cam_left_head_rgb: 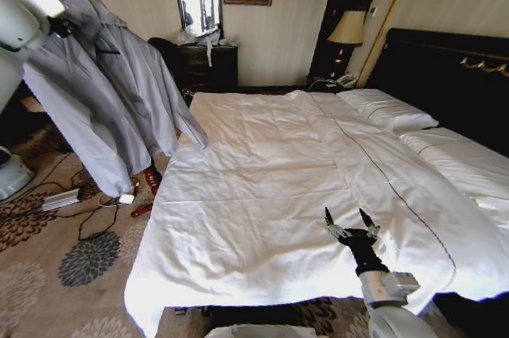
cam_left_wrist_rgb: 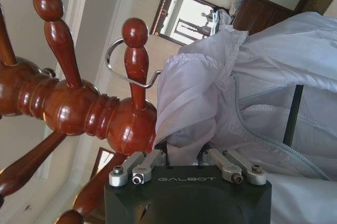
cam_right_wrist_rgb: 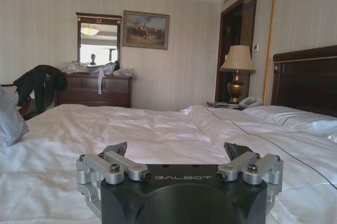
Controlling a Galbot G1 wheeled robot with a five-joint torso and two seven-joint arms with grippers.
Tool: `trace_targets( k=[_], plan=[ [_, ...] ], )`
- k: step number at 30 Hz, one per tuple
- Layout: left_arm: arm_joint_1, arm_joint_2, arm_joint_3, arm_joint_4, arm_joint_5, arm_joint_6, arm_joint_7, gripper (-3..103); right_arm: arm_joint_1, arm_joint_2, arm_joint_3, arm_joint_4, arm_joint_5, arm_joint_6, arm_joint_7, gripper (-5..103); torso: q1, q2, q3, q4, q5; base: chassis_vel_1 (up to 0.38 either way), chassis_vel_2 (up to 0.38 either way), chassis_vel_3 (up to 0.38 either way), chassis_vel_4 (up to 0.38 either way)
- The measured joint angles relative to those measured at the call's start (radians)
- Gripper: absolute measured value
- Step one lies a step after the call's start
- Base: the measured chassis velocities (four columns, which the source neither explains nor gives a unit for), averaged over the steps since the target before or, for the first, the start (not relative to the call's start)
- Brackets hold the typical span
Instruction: Pick up the clothes from the bed and hang them on the clothes hanger.
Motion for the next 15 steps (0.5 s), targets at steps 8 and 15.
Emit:
trace_targets(
  k=[8,15],
  plan=[
    [0.020,0.009,0.007,-0.023,-0.006,0.018,-0.008,24,0.001,-0.003,0.003,0.001,0.005,0.000,0.001,100,0.000,0.000,0.000,0.0000,0.0000,0.000,0.000,0.000,0.000],
    [0.026,0.014,0.004,-0.062,-0.033,0.050,-0.080,24,0.001,-0.003,-0.001,-0.001,0.003,0.000,0.001,100,0.000,0.000,0.000,-0.0002,0.0000,0.000,0.000,0.000,0.000]
  ],
)
